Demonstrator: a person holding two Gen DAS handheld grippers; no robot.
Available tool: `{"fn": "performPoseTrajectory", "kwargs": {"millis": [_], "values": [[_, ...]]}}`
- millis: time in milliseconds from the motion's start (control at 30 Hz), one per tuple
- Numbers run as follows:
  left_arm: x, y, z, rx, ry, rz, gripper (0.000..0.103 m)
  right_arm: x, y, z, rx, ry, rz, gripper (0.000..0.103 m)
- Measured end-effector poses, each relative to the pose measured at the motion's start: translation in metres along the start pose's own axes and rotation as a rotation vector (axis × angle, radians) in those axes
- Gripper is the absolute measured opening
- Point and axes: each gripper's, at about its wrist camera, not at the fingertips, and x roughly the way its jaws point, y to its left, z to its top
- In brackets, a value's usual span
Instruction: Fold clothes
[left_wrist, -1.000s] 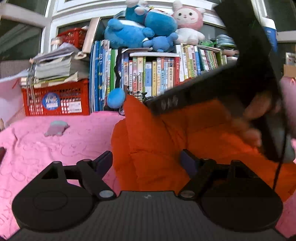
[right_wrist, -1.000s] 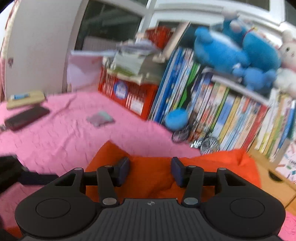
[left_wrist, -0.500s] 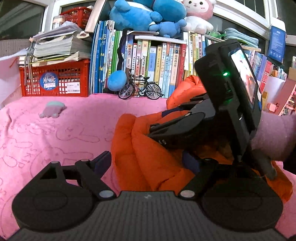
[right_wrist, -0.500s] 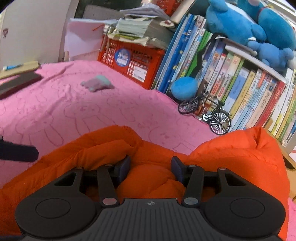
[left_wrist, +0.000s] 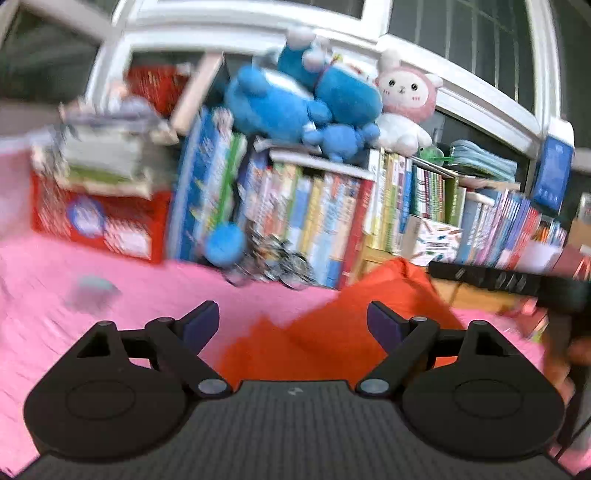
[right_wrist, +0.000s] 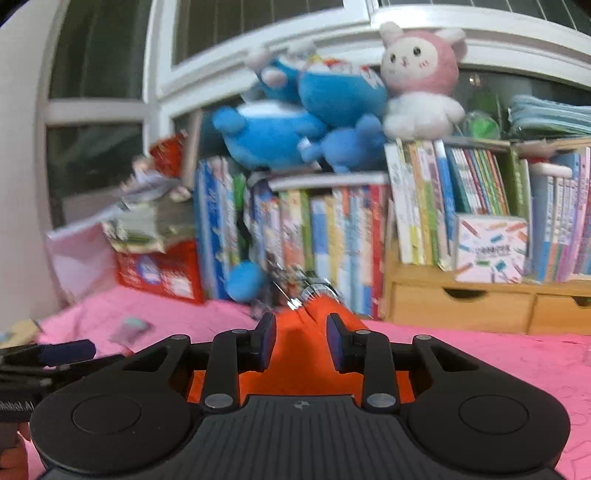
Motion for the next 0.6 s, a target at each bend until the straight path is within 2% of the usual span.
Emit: {"fn": "performPoseTrajectory", "kwargs": {"millis": [67, 133, 233, 400, 533, 600], "values": [[0.013, -0.009, -0.009, 0.052, 0.019, 0.052, 0.088, 0.013, 0.003, -0.010, -0.026, 0.030, -0.025, 0.033], [0.022, -0.016, -0.021, 0.146, 0.031, 0.120, 0.088, 0.025, 0.007, -0.021, -0.049, 0.055, -0.034, 0.033], [0.024, -0.014, -0.036, 0.206, 0.016, 0.139, 0.089, 0.043, 0.015, -0.036, -0.101, 0.094, -0.051, 0.033], [0.031, -0.009, -0.045, 0.187, 0.067, 0.114, 0.089, 0.062, 0.032, -0.056, -0.271, 0.174, -0.096, 0.033], [0.037, -0.007, -0.045, 0.177, 0.102, 0.105, 0.089, 0.070, 0.031, -0.064, -0.268, 0.206, -0.097, 0.033], [0.039, -0.008, -0.045, 0.180, 0.114, 0.111, 0.089, 0.072, 0.036, -0.072, -0.286, 0.187, -0.122, 0.033]]}}
